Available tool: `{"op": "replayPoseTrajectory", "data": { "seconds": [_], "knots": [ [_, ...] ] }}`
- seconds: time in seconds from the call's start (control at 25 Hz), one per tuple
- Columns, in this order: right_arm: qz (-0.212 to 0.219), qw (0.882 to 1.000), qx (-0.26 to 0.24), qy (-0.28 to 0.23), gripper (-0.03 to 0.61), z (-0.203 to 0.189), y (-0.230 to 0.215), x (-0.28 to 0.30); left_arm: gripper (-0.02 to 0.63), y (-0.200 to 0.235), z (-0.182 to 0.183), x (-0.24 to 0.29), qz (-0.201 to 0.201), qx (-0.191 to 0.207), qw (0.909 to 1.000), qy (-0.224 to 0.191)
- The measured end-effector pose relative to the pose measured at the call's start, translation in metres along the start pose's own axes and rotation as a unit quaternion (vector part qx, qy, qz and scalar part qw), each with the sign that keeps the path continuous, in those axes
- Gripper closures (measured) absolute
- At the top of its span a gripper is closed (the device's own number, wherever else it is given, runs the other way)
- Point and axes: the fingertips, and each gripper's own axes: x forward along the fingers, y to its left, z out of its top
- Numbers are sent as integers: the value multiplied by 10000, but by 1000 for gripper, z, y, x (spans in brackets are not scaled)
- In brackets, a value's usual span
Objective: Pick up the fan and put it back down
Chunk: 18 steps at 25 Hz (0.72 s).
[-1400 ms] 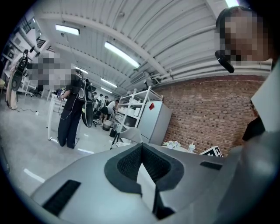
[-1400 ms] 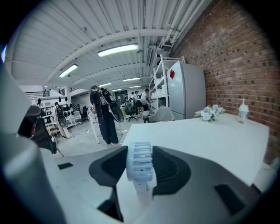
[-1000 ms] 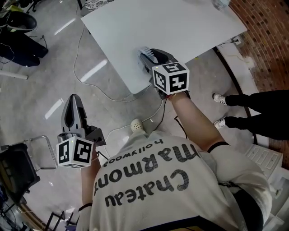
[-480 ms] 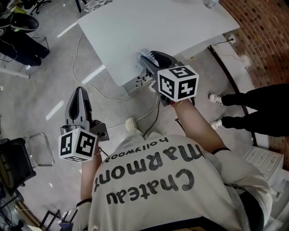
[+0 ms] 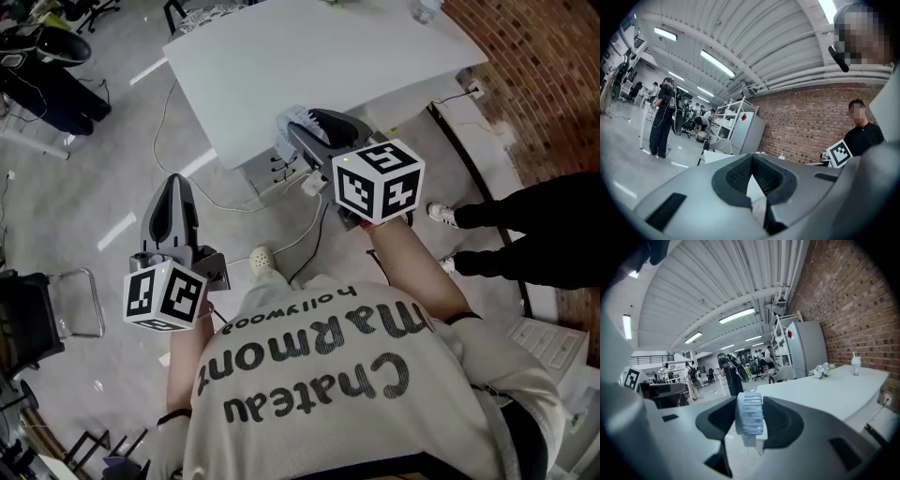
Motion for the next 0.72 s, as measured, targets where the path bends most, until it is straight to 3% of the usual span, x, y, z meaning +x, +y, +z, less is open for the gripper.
{"op": "replayPoseTrajectory", "data": {
  "seconds": [0.28,0.72],
  "knots": [
    [281,9995,-134,-3,403,-12,1,-53,612,-45,-23,-36,231,-25,9997,-24],
    [379,9992,-40,109,403,-34,24,-55,612,-19,-31,-77,726,-94,9973,-85]
  ]
}}
